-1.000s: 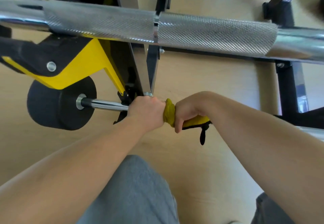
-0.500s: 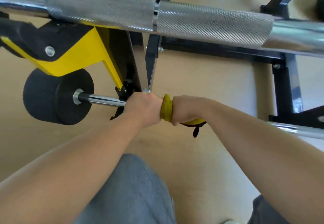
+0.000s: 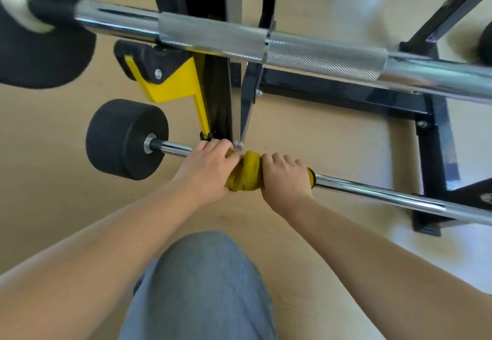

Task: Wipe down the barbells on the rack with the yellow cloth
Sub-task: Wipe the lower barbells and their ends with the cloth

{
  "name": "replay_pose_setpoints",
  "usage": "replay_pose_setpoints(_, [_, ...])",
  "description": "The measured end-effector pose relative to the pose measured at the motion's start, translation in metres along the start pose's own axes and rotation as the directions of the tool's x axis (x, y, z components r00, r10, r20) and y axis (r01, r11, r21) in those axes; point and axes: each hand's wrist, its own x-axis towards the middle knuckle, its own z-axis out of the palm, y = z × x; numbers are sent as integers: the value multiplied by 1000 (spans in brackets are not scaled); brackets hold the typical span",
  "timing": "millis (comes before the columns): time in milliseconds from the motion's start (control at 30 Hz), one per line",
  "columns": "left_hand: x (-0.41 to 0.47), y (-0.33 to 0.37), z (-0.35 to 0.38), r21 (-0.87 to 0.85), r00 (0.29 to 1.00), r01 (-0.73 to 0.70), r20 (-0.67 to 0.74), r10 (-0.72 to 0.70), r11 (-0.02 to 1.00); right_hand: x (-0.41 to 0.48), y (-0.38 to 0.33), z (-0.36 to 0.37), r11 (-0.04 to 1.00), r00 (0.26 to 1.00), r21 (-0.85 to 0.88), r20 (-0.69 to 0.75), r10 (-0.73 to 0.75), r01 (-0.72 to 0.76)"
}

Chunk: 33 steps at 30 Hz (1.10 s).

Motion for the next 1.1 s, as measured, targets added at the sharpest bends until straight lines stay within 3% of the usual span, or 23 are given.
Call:
replay_pose_setpoints(100, [-16,-9,2,40,983,136,-129,-129,990,20,-35,-8,999,998,12,35,-51,51])
replay_pose_setpoints(233, [-22,-5,9,-150,954,252,-128,-272,956,62,-57,-15,974,958,188,277,73,-129])
replay_pose_setpoints(300, [-23,-5,7,-207,949,256,-131,-286,944,74,-50,-26,962,888,229,459,31,-152])
replay_pose_setpoints(367, [-22,-6,6,-223,947,260,-133,-294,939,82,-42,-41,951,757,271,650,-65,-151])
replay_pose_setpoints(433, [-22,-7,6,-229,953,252,-108,-282,940,87,-40,-49,945,678,294,725,-121,-145])
replay_pose_setpoints(467, [-22,-10,6,-240,957,246,-93,-275,939,87,-41,-47,944,685,292,720,-111,-153])
replay_pose_setpoints(500, [-20,-13,6,-253,958,247,-80,-274,935,85,-43,-41,948,741,277,667,-73,-155])
replay_pose_setpoints(567, [-17,-17,5,-260,963,241,-56,-264,935,72,-49,-23,966,910,212,413,46,-145])
replay_pose_setpoints(667, [-14,-17,1,-249,971,225,-22,-238,942,48,-58,0,998,996,36,67,58,-60])
replay_pose_setpoints(700, [-14,-16,-1,-236,973,221,-13,-230,946,45,-59,1,999,999,31,19,38,-39])
replay_pose_setpoints(767, [-13,-15,-4,-219,975,221,17,-223,950,59,-55,-7,993,986,101,161,50,-66])
replay_pose_setpoints(800, [-13,-15,-4,-206,976,218,30,-217,954,70,-50,-14,981,943,173,331,30,-92])
replay_pose_setpoints(867, [-13,-14,-3,-174,981,193,28,-191,966,92,-39,-30,931,734,319,673,-93,-175])
replay_pose_setpoints(900, [-14,-14,-2,-168,983,184,14,-185,968,99,-36,-35,915,617,335,776,-132,-226])
replay_pose_setpoints(933, [-14,-13,-1,-167,982,188,8,-189,968,104,-36,-36,909,556,328,819,-139,-256])
replay_pose_setpoints(1000, [-15,-13,1,-192,977,211,4,-215,958,105,-37,-31,938,605,293,786,-126,-185])
replay_pose_setpoints(1033, [-14,-14,1,-214,974,221,-2,-226,952,99,-40,-27,954,687,274,717,-118,-122])
replay_pose_setpoints(1100, [-12,-15,1,-243,974,216,-16,-226,946,79,-45,-21,970,896,226,443,-19,-91])
